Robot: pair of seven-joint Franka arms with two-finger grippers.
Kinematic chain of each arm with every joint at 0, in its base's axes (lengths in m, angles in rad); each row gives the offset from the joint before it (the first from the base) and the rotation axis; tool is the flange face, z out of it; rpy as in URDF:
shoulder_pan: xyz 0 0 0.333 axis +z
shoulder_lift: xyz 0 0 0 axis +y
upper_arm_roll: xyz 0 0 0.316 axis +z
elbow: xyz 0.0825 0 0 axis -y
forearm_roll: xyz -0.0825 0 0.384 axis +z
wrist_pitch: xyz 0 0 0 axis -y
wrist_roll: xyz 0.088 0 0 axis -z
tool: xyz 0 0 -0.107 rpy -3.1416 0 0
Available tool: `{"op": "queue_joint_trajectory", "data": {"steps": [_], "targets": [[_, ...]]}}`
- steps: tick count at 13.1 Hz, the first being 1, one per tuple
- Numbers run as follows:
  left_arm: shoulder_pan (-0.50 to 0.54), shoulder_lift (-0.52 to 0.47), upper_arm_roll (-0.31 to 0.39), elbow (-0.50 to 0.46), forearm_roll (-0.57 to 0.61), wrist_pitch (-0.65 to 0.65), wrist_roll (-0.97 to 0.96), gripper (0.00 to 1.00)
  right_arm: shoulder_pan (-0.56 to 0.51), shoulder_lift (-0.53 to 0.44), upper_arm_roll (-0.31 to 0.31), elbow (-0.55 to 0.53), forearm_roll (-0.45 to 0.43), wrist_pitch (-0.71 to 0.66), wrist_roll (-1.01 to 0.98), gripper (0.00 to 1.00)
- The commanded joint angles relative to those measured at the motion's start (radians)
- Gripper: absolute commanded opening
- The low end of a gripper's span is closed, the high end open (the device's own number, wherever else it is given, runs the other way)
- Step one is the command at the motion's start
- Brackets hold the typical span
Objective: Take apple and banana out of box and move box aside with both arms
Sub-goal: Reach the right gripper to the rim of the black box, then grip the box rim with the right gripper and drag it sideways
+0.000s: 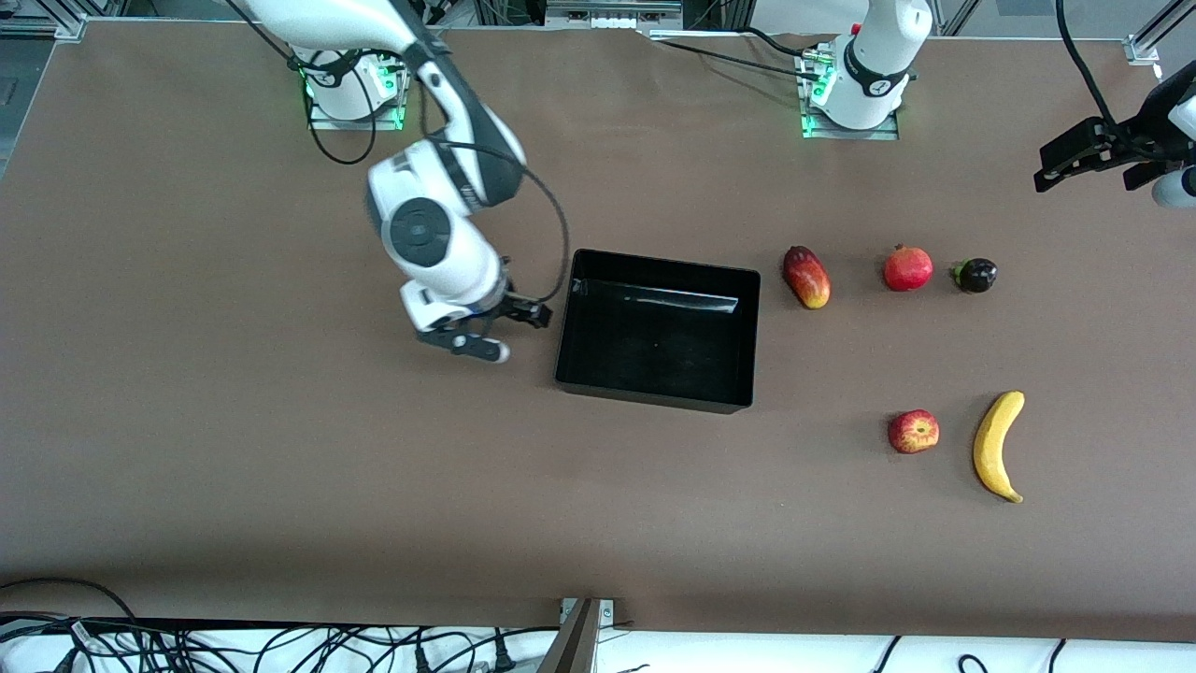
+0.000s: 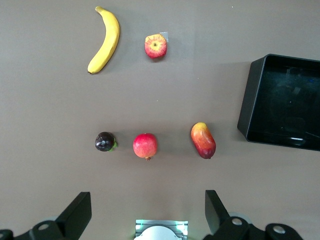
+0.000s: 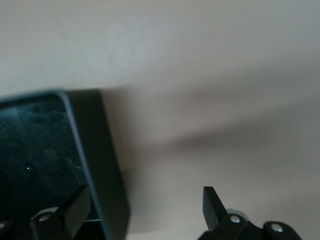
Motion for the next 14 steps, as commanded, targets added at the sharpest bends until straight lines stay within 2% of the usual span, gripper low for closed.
{"op": "queue_joint_trajectory", "data": {"steps": [1, 2, 4, 5, 6, 7, 11, 14], "targets": [[0.006, -0.007, -0.002, -0.017, -0.016, 0.022, -0.019, 1.0, 0.067, 0.055, -0.012, 0.023, -0.005, 0.067, 0.109, 0.98], [0.006, -0.007, 0.0, -0.016, -0.016, 0.022, -0.019, 1.0, 0.091, 0.078, -0.015, 0.022, -0.011, 0.09, 0.124, 0.93], [0.006, -0.007, -0.002, -0.016, -0.017, 0.023, -0.02, 1.0, 0.111, 0.109, -0.015, 0.022, -0.024, 0.113, 0.138, 0.65], [0.006, -0.007, -0.002, -0.016, -0.017, 0.025, -0.02, 1.0, 0.125, 0.12, -0.015, 0.022, -0.024, 0.119, 0.14, 0.44], [0.006, -0.007, -0.002, -0.016, -0.017, 0.023, -0.022, 1.0, 0.125, 0.123, -0.015, 0.02, -0.024, 0.121, 0.138, 0.18], [0.006, -0.007, -0.002, -0.016, -0.017, 0.023, -0.029, 1.0, 0.125, 0.123, -0.015, 0.02, -0.027, 0.115, 0.131, 0.0], [0.004, -0.008, 0.0, -0.017, -0.047, 0.026, -0.054, 1.0, 0.114, 0.106, -0.033, 0.016, -0.033, 0.073, 0.073, 0.0], [0.006, -0.007, -0.005, -0.017, -0.047, 0.025, -0.063, 1.0, 0.111, 0.037, -0.134, 0.016, -0.03, -0.061, -0.096, 0.0]]}}
